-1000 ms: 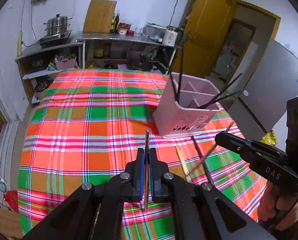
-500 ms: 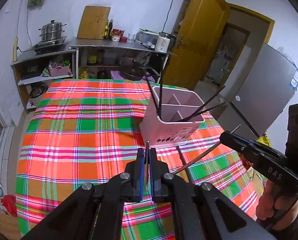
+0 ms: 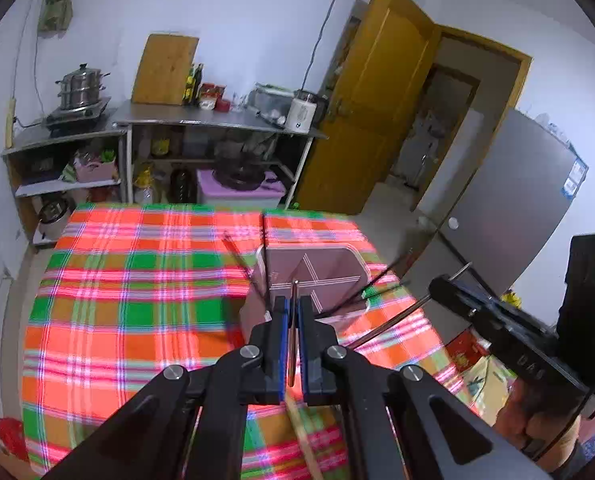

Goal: Organize utensils
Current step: 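Lift both held chopsticks over the pink basket and open both tools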

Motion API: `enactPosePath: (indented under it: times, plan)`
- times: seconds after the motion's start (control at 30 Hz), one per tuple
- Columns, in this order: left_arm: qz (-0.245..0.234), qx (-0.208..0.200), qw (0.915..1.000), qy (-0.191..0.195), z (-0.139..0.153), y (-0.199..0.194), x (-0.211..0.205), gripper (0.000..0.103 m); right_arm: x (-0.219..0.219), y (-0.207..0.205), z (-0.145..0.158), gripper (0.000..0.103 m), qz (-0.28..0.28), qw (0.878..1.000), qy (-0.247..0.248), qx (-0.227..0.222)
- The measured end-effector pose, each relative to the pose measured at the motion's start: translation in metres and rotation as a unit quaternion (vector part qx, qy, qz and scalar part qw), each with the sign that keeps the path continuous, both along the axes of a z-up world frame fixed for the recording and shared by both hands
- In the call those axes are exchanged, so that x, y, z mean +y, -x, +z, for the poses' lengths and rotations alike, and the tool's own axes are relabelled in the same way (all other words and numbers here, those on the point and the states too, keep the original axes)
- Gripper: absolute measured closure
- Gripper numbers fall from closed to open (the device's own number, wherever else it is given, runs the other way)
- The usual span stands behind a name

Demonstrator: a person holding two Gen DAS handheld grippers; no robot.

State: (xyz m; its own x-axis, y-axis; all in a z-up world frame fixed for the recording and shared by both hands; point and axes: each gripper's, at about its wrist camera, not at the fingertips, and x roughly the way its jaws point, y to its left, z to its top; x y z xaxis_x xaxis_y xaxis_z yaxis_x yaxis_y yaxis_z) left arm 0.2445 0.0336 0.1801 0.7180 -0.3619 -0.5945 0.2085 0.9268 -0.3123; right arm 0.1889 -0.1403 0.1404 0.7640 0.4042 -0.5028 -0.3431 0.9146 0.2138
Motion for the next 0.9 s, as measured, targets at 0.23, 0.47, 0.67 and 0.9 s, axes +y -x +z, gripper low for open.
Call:
enactPosePath:
  times: [0.23, 0.47, 0.67, 0.9]
  plan:
    - [-0.004, -0.027, 0.9996, 0.004, 0.026, -0.027, -0.013, 0.099, -0.005, -0.020, 0.019, 0.099, -0.015, 1.000, -0.004, -0.023]
    - [-0.003, -0.026, 0.9997, -0.001, 0.023, -0.053, -0.022, 0.099, -0.004, -0.038, 0.020, 0.099, -0.024, 0.999, -0.004, -0.035]
    - [0.000, -0.014, 0.9999, -0.001, 0.003, -0.070, -0.024, 0.099, -0.001, -0.052, 0.006, 0.099, -0.029, 0.999, -0.002, -0.022]
    - [-0.003, -0.002, 1.0000, 0.005, -0.020, -0.079, -0.021, 0.099, 0.008, -0.064, -0.016, 0.099, -0.022, 1.000, 0.010, -0.007]
